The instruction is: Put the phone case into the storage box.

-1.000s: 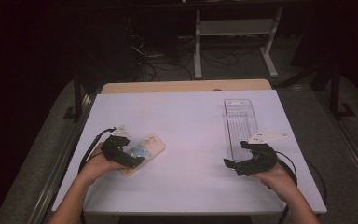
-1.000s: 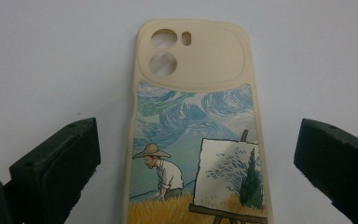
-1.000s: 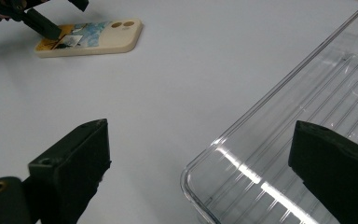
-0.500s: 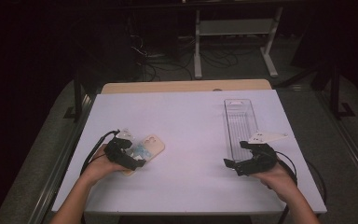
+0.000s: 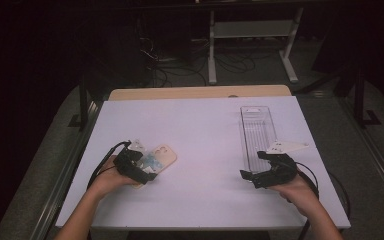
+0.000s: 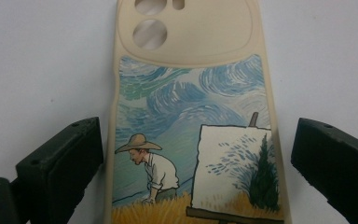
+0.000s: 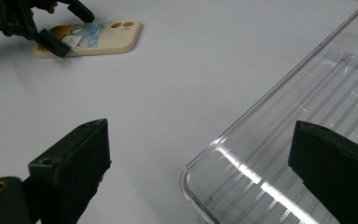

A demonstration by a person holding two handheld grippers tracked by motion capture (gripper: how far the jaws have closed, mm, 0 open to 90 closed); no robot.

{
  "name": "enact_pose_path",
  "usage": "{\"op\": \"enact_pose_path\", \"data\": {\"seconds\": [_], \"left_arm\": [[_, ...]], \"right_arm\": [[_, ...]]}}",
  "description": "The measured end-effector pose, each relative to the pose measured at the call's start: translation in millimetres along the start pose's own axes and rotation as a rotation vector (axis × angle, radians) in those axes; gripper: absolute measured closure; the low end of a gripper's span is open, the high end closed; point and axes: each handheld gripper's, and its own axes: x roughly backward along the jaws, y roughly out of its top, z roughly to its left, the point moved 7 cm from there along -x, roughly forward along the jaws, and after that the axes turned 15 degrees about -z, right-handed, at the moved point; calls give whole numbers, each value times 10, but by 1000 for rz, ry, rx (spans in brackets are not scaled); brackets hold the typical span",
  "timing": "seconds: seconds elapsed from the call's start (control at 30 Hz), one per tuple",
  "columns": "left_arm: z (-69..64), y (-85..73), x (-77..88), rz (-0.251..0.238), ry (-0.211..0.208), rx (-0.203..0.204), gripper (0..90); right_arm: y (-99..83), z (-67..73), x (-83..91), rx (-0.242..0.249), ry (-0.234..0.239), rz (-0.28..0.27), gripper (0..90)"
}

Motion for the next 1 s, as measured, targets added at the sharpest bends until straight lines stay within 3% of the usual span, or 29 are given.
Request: {"op": "enact_pose_path", "data": {"seconds": [0.47, 1.0], "left_arm": [[14, -22, -4, 12, 11, -27, 73], [17, -1, 13, 31, -9, -20, 105]], "right_arm": [[1, -1, 1, -1, -1, -1, 48], [3, -1, 2, -3, 0, -4, 48]]}}
